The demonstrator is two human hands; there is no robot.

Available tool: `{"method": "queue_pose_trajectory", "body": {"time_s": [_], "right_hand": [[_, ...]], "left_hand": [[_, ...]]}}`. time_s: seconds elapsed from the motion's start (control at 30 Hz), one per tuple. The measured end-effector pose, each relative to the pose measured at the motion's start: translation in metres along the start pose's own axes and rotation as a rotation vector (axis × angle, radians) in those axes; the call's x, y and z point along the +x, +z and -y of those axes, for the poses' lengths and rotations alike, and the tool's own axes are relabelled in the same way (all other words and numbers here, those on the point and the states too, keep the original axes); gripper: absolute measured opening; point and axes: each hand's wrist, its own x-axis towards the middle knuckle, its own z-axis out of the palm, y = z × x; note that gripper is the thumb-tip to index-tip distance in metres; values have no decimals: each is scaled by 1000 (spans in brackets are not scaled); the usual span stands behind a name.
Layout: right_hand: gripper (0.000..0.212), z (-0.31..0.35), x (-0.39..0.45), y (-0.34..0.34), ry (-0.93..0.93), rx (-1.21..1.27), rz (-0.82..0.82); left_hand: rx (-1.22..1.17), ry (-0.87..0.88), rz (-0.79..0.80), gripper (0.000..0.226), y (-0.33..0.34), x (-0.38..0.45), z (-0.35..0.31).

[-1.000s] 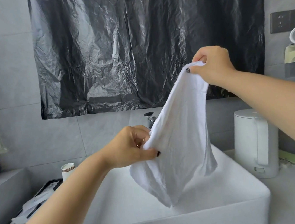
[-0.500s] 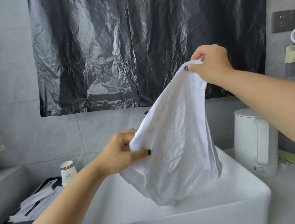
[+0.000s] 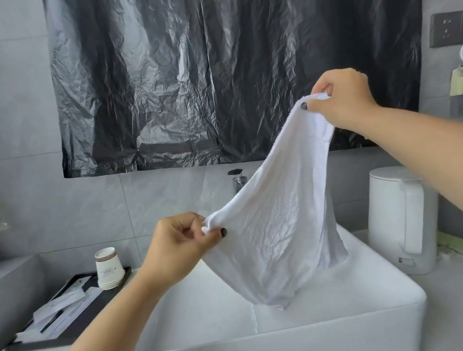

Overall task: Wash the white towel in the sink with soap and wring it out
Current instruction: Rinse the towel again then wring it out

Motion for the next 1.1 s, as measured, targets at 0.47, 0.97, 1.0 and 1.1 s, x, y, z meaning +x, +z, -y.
{"method": "queue_pose_trajectory", "body": {"time_s": [0.47,0.97,1.0,1.1], "right_hand": [[18,-13,-30,23,352,-151,204],[16,84,-32,10,485,928,606],[16,89,-33,8,450,963,646],[25,92,-33,9,329,907,653]], "left_hand": [[-606,-497,-403,22,15,65,-29],[-469,-83,-170,34,66,84,-91],[-517,-82,-140,36,63,81,-94],[-637,-91,22,71,50,75,-96]]}}
